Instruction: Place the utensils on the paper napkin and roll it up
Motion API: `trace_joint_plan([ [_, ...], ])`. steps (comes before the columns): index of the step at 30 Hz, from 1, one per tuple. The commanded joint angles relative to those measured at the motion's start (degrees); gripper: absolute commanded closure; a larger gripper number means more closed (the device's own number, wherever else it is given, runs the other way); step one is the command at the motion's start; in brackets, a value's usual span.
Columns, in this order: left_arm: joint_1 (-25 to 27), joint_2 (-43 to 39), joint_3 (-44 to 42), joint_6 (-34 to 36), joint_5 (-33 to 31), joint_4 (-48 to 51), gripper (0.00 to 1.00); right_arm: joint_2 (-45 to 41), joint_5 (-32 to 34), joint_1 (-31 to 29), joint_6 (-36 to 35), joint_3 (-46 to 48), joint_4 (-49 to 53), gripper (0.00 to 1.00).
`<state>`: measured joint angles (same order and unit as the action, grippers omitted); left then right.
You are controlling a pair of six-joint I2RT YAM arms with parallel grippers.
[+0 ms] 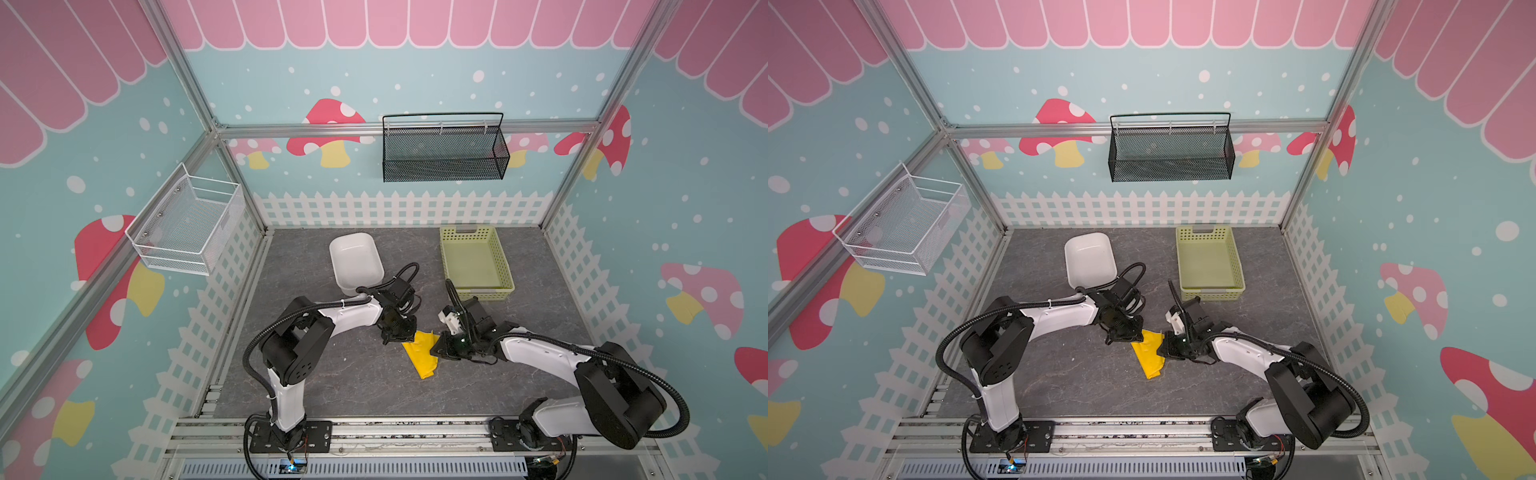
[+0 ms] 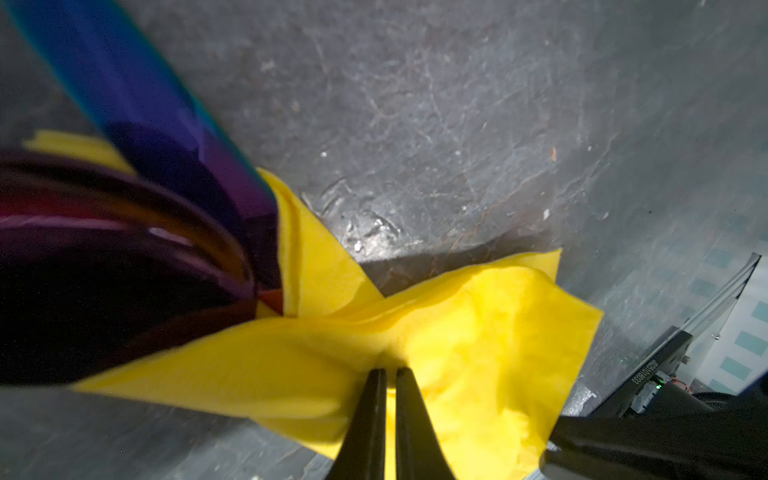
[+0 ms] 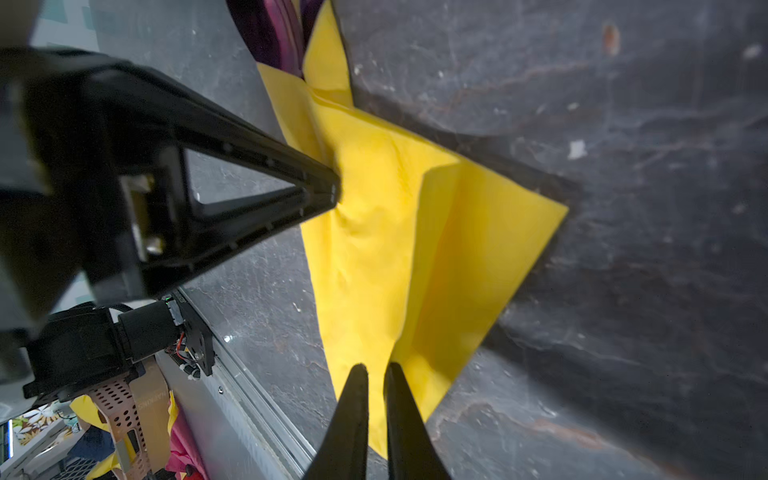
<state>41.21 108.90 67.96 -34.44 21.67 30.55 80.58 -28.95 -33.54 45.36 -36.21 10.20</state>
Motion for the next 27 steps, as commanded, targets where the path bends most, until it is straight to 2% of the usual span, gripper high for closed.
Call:
trace_joint_plan([
  [1, 0.01, 1.68, -0.11, 0.51, -0.47, 0.3, 0.89, 2.95, -2.84, -0.29, -1.35, -2.11, -1.1, 0.87],
  [12, 0.01, 1.31, -0.21, 0.33, -0.69, 0.41, 0.89, 11.41, -6.06, -0.36, -2.08, -5.12, -5.9, 0.87],
  [27, -0.08, -0.71, 1.28, 0.88, -1.22, 0.91, 0.89, 15.4, -1.64, -0.33, -2.74, 0.01, -6.33, 0.93],
])
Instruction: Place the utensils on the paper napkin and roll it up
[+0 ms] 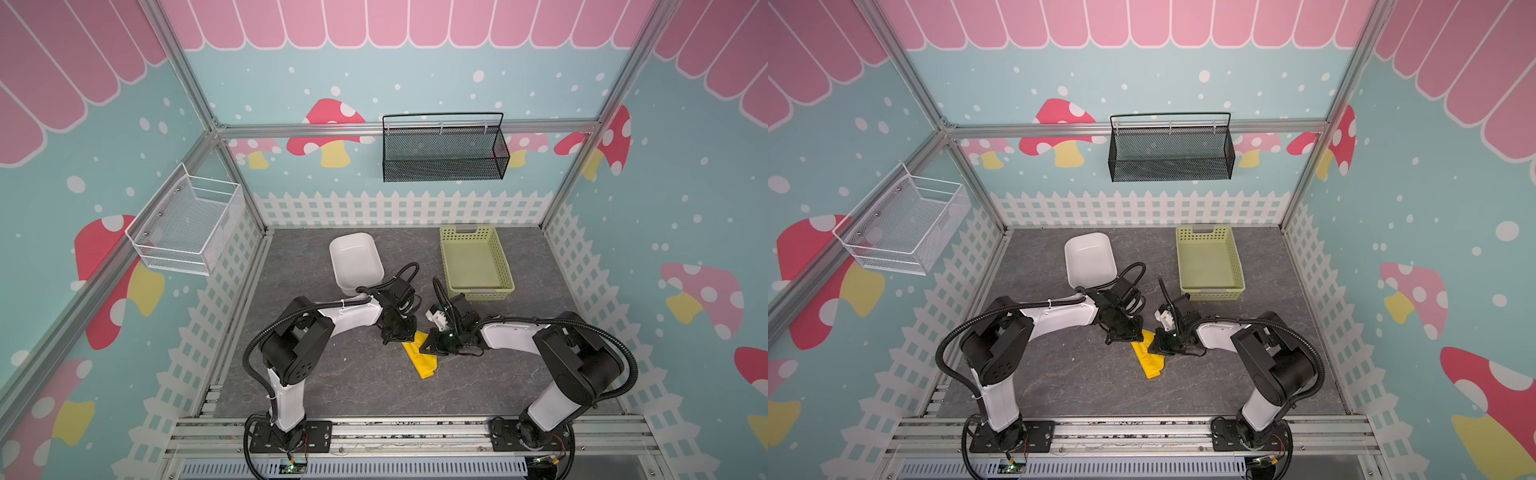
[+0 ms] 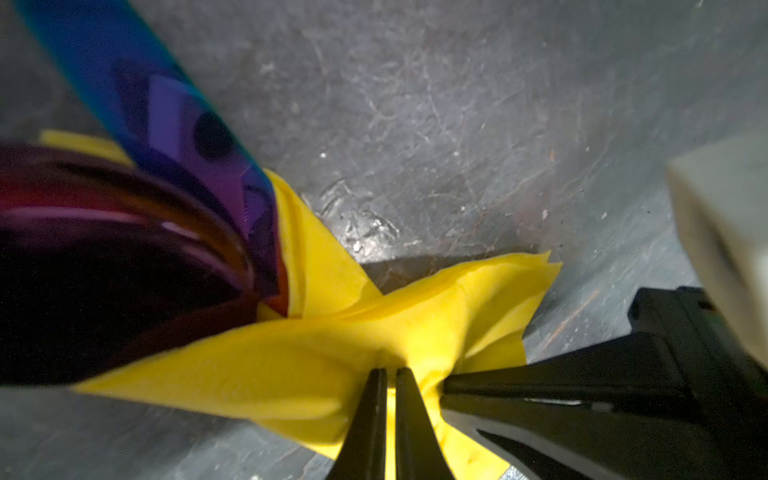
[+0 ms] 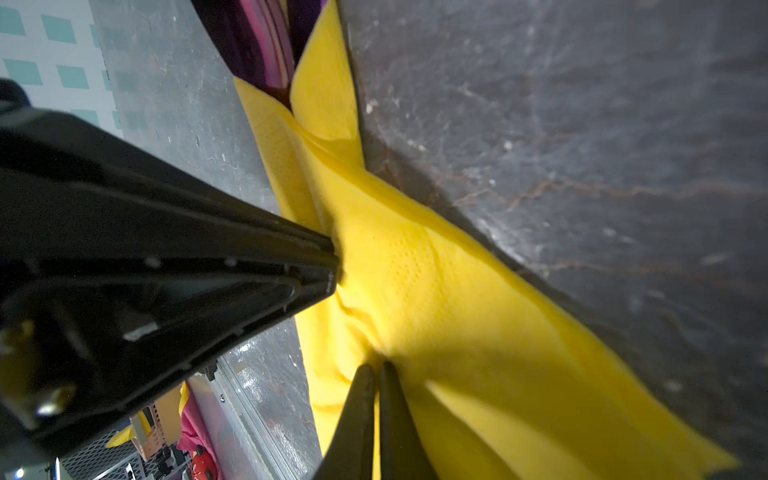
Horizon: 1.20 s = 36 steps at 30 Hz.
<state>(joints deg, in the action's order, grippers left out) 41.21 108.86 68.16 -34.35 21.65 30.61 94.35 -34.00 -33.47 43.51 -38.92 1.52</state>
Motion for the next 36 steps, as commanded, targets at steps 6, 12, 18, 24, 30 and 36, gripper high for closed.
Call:
trace_joint_plan([
  [6, -0.08, -0.44, 2.73, 0.86, -0.84, 1.54, 0.89, 1.02, 3.12, -0.41, -0.72, 3.82, 2.12, 0.95],
  [12, -0.08, 0.45, 7.12, 1.21, -1.54, 3.03, 0.89, 0.57, 3.0, -0.38, -0.1, 4.11, 1.91, 0.97],
  [18, 0.12, 4.6, 12.04, 3.17, -2.48, 7.53, 0.92, 0.59, 2.97, -0.36, 0.0, 4.25, 1.69, 0.97],
  [24, 0.19, 7.03, 13.45, 4.89, -3.98, 10.43, 0.98, 0.5, 2.99, -0.39, 0.23, 4.12, 1.56, 0.97],
  [30, 0.19, 9.1, 14.0, 5.95, -4.63, 11.73, 1.0, 0.62, 2.75, -0.36, 0.17, 4.18, 1.65, 0.97],
  [36, 0.19, 11.22, 14.16, 6.83, -5.54, 12.12, 1.0, -0.43, 2.62, -0.38, 0.13, 3.35, 2.42, 0.95],
])
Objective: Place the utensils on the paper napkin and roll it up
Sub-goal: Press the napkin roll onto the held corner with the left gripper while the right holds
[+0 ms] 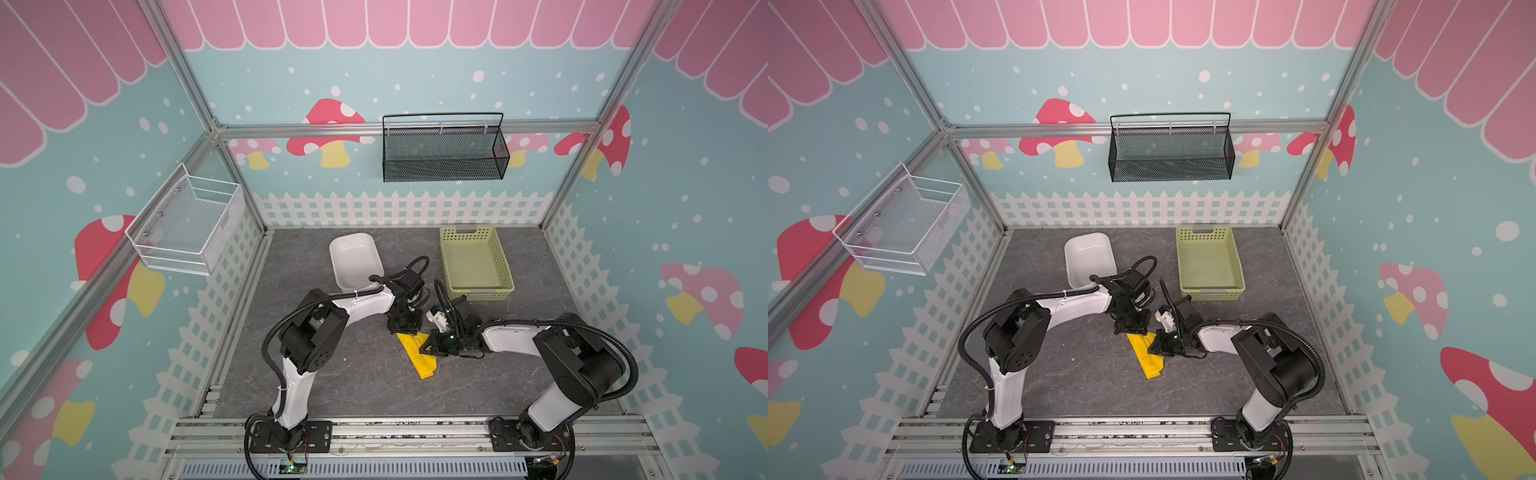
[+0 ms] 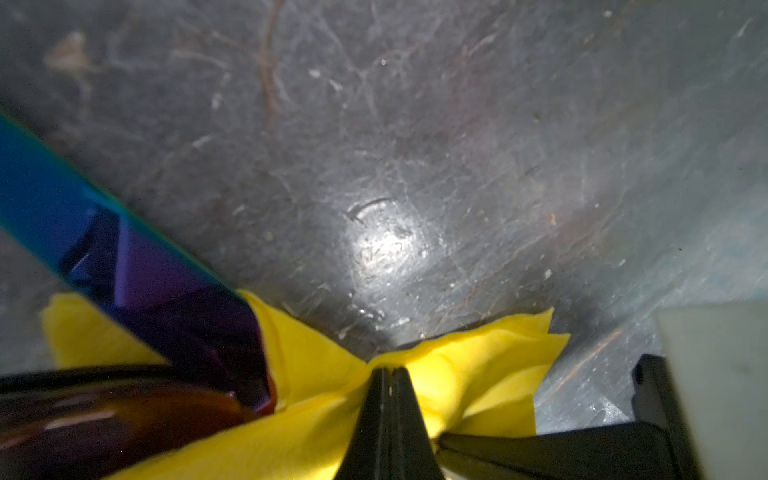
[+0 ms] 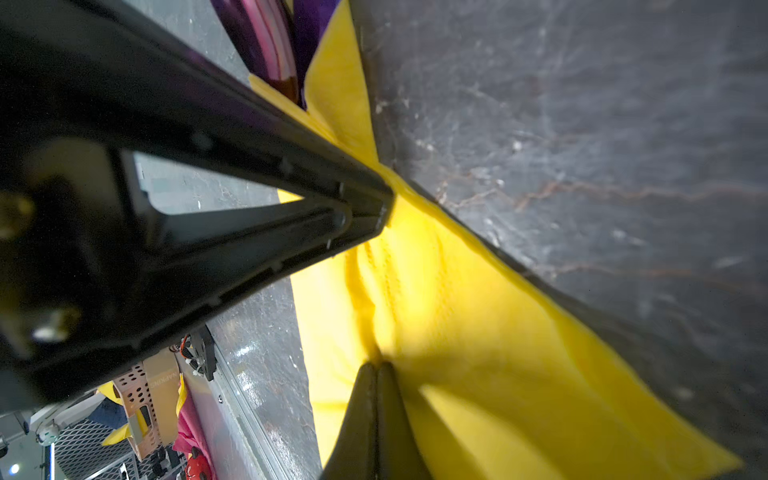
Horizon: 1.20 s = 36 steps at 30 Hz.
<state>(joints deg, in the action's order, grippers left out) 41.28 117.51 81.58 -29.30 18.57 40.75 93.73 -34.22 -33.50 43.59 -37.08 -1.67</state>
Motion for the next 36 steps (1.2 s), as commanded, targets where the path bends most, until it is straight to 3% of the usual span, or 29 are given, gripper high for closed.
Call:
trace_joint_plan([
  [1, 0.12, 2.75, 0.71, 1.88, -2.61, 2.05, 1.0, -0.18, 2.95, -0.36, -0.08, 1.16, 5.93, 0.94],
  [6, 0.12, 3.39, 0.66, 2.41, -2.53, 2.29, 1.0, -4.23, 2.66, -0.28, 0.13, -0.54, 8.11, 0.9],
  [15, 0.13, 3.95, 0.81, 2.67, -2.24, 2.35, 1.0, -6.21, -2.34, -0.39, 1.05, 2.75, 5.5, 0.95],
  [23, 0.12, 3.78, 0.68, 2.71, -2.22, 2.37, 1.0, -3.44, 1.14, -0.34, 0.18, 5.23, 7.24, 0.97],
  [32, 0.21, 3.24, 0.07, 3.27, -1.52, 2.37, 1.0, -4.84, -2.87, -3.53, 3.29, 8.22, 3.49, 0.98],
  [36, 0.21, 2.85, -0.36, 3.63, -1.26, 2.4, 1.0, -6.44, -1.01, -4.3, 4.46, 8.02, 4.03, 0.98],
])
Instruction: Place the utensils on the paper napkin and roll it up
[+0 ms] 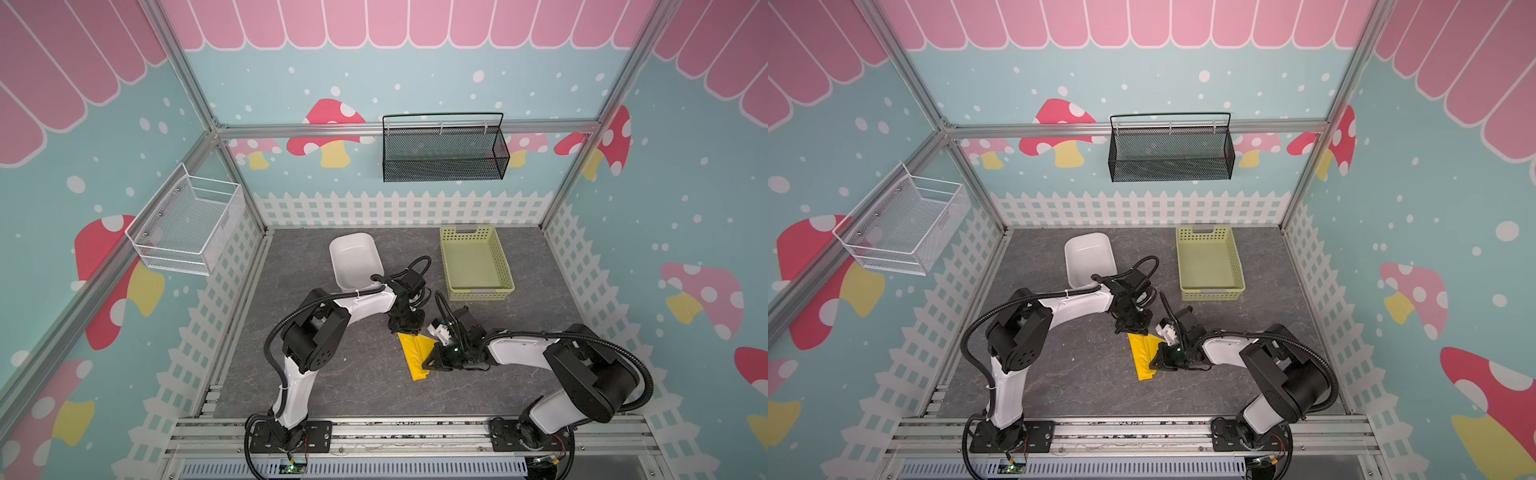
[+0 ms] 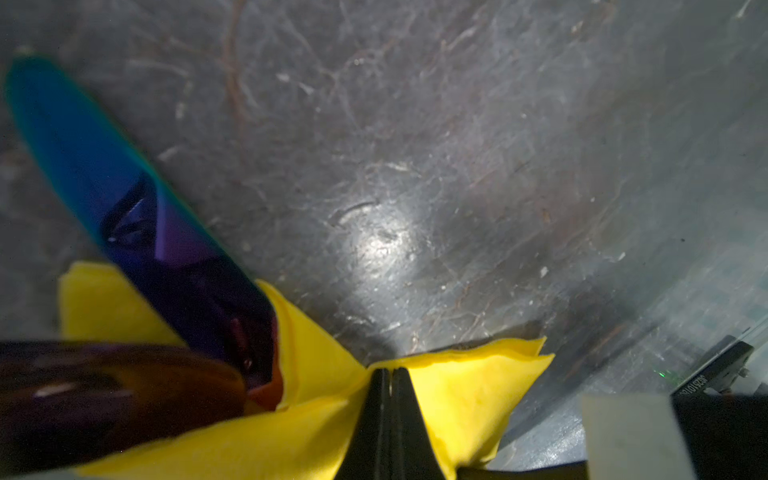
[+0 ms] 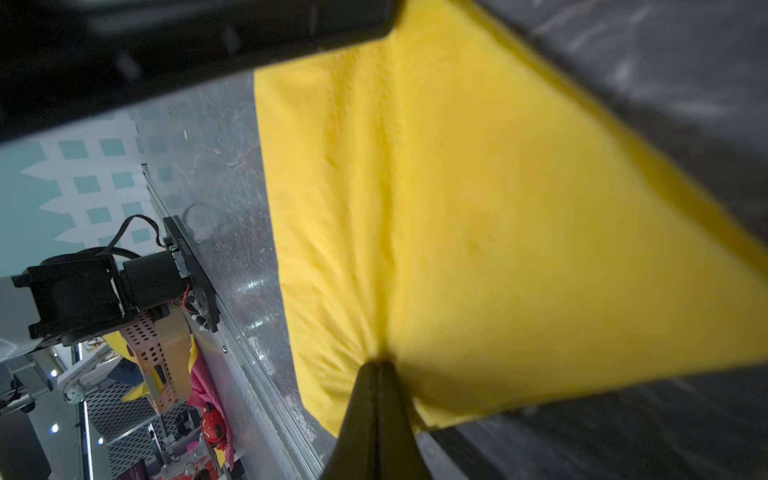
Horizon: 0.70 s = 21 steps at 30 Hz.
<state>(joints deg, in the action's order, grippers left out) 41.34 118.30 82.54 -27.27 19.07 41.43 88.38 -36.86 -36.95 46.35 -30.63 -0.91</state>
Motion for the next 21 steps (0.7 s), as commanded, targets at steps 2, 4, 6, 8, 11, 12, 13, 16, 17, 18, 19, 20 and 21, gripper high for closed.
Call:
trace_joint_plan([
  [2, 0.23, 2.19, -1.57, 1.82, -1.76, 1.74, 1.0, -3.69, 4.21, -0.71, 2.92, 1.07, 3.27, 0.99],
  [4, 0.23, 2.24, -1.77, 2.02, -1.74, 1.79, 1.0, -4.63, 4.78, -0.56, 3.05, -0.7, 3.53, 0.99],
  [6, 0.3, 2.25, -1.97, 2.15, -1.77, 1.75, 1.0, -4.15, 4.35, -0.5, 2.79, -2.63, 3.81, 0.98],
  [8, 0.32, 2.28, -2.12, 2.29, -1.82, 1.73, 1.0, -3.16, 3.97, -0.48, 2.61, -4.24, 3.92, 0.98],
  [11, 0.32, 2.2, -2.21, 2.28, -1.87, 1.77, 1.0, -1.17, 5.21, -0.35, 2.05, -6.5, 4.04, 0.98],
  [12, 0.4, 2.23, -2.29, 2.31, -1.78, 1.73, 1.0, 0.04, 5.48, -0.24, 1.59, -7.32, 4.36, 0.98],
  [13, 0.41, 2.23, -2.25, 2.28, -1.8, 1.65, 1.0, 1.25, 5.64, -0.16, 1.18, -8.64, 4.65, 0.98],
  [16, 0.49, 2.17, -2.27, 2.38, -1.88, 1.66, 1.0, 4.19, 7.48, -0.19, 0.1, -11.52, 5.78, 0.98],
  [17, 0.49, 2.2, -2.24, 2.39, -1.93, 1.72, 1.0, 5.16, 8.26, -0.14, -0.4, -12.59, 6.38, 0.98],
  [18, 0.49, 2.18, -2.3, 2.39, -2.06, 1.67, 1.0, 5.82, 9.02, -0.17, -0.7, -13.26, 6.93, 0.98],
  [19, 0.54, 2.17, -2.34, 2.37, -2.03, 1.72, 1.0, 6.38, 10.07, -0.14, -1.05, -13.98, 7.53, 0.98],
  [20, 0.49, 2.17, -2.38, 2.31, -2.02, 1.7, 1.0, 6.92, 10.66, -0.09, -1.44, -14.37, 7.97, 0.98],
  [21, 0.49, 2.13, -2.39, 2.31, -2.06, 1.73, 1.0, 7.2, 10.59, -0.11, -1.59, -14.47, 8.1, 0.98],
])
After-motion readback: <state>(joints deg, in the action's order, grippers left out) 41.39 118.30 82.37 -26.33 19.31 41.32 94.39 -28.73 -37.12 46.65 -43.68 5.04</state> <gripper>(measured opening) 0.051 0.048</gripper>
